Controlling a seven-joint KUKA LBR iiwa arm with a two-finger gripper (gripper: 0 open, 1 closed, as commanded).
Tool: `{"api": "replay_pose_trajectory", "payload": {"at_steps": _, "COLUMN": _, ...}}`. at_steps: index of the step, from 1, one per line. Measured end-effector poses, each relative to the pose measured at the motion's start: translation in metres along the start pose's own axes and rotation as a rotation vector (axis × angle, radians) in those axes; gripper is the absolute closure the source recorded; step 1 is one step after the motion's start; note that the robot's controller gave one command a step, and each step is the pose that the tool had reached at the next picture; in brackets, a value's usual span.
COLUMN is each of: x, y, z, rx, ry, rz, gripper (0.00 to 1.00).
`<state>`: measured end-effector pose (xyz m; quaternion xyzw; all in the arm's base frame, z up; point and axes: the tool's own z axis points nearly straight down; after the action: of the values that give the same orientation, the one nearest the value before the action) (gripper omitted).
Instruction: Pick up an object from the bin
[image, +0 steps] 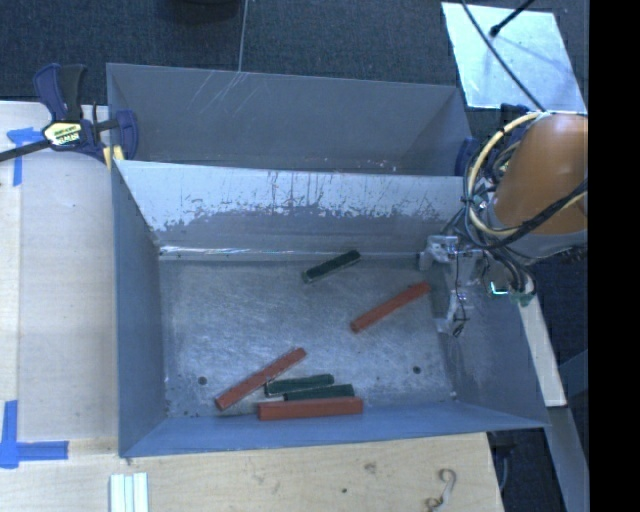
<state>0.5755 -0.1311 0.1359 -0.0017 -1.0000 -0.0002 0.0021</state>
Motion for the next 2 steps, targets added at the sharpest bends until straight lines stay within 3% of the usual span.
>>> {"api": "replay_pose_trajectory", "payload": {"at_steps": 1, "x": -0.034, "y": 0.043, "z": 0.070, "rx": -0.002, "ry": -0.004, "rz": -0.009, "gripper": 0.00}}
{"api": "replay_pose_trajectory", "payload": {"at_steps": 2, "x": -0.028, "y": 0.052, "z": 0.034, "rx": 0.002, "ry": -0.012, "rz": -0.258, "gripper": 0.00}}
